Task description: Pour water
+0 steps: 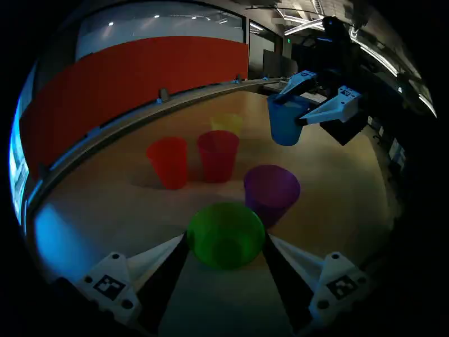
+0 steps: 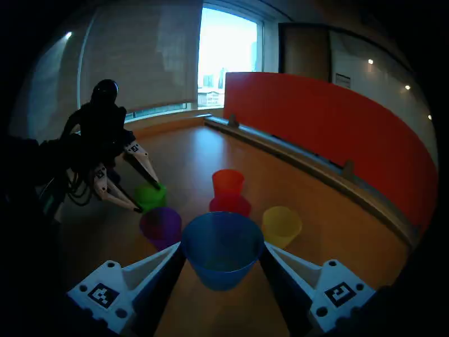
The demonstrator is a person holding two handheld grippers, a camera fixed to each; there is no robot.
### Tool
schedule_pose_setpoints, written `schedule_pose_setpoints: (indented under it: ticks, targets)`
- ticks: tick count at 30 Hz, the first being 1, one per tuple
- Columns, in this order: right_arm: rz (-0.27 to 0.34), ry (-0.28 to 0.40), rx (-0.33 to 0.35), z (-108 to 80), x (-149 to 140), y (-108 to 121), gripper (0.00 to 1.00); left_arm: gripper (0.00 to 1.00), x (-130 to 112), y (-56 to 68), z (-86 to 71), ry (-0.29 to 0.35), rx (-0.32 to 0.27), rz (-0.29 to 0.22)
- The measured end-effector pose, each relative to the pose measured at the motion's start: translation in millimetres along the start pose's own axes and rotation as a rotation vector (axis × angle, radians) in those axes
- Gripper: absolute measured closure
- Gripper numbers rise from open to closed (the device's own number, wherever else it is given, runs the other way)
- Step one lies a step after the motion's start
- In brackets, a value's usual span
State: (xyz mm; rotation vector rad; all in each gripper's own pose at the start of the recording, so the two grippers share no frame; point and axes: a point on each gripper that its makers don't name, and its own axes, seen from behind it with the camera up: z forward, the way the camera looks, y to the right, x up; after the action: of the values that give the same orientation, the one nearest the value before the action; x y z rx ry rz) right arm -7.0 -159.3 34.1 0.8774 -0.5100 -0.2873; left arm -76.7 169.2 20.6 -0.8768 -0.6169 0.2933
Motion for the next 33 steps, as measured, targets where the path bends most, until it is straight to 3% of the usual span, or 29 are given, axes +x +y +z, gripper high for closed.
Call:
schedule_pose_setpoints:
  ticks: [7,11,20,33]
  targets:
    - [-0.001,-0.013,-0.002,2.8,-9.3,-1.8,0.08,0.09,-2.9,-0.6,0.5,-0.007,-0.008,-0.006]
    - [-0.001,-0.028,-0.005,4.7,-18.3,-1.7,0.08,0.01,-4.3,-2.8,-0.9,-0.010,-0.007,-0.020]
    - [0.020,-0.066,-0.014,11.8,-46.1,-0.3,0.08,0.00,-9.7,-2.0,-7.1,-0.019,-0.023,-0.054]
    - [0.047,-0.116,0.008,28.2,-73.4,-8.0,0.08,0.01,-21.0,6.9,-19.5,-0.027,-0.021,-0.049]
